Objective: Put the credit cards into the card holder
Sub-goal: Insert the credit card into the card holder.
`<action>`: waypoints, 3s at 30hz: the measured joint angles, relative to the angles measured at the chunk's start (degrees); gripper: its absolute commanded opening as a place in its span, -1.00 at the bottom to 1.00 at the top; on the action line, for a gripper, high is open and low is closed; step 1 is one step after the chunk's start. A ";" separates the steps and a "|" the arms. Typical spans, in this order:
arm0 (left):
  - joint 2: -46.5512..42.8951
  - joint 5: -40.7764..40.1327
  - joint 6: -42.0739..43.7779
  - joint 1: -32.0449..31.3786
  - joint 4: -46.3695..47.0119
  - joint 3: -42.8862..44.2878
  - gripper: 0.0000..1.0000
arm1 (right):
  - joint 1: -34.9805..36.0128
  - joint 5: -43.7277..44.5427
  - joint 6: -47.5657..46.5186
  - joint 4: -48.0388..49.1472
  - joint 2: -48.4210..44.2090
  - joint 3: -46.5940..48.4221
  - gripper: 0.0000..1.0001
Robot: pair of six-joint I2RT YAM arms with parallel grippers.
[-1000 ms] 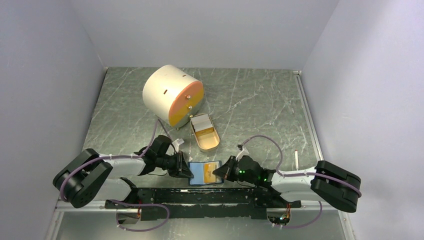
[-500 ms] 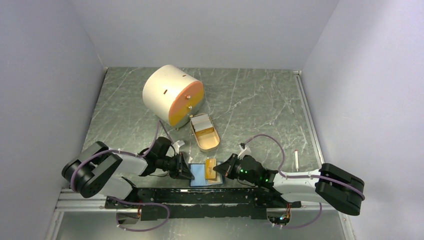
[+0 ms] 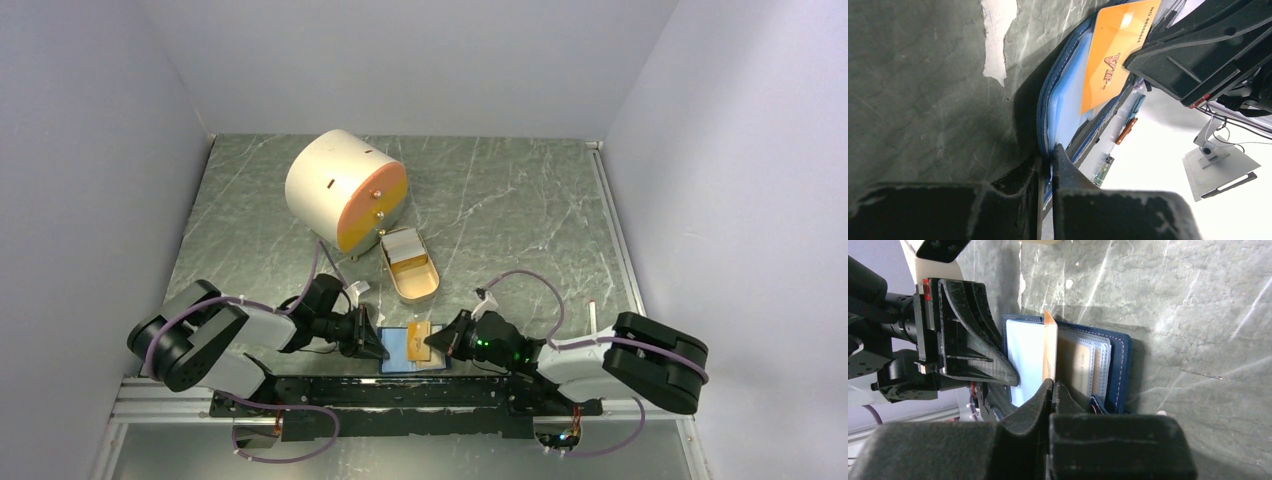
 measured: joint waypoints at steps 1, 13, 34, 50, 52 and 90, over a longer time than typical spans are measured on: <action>0.07 0.00 0.00 0.00 0.02 0.00 -0.81 | 0.00 -0.26 0.11 0.79 0.83 0.00 -1.00; 0.57 0.02 0.02 0.00 0.11 0.00 -0.80 | 0.15 -2.75 2.38 4.85 3.87 0.00 -1.00; 0.04 -0.11 -0.11 0.00 -0.72 0.02 -0.77 | 0.26 -7.63 2.36 5.27 8.26 1.60 -1.00; -1.70 -0.11 -0.90 -0.83 -1.14 0.46 -0.62 | 0.55 -9.27 0.83 -3.63 8.85 8.07 -0.20; -1.79 -0.07 -1.18 -0.85 -1.07 0.46 -0.65 | 0.59 -8.50 0.28 -6.82 6.71 8.22 -0.20; -9.14 -0.07 -2.64 -2.69 -4.98 3.91 -0.47 | 1.99 -8.33 -7.93 -14.12 4.44 12.35 -0.21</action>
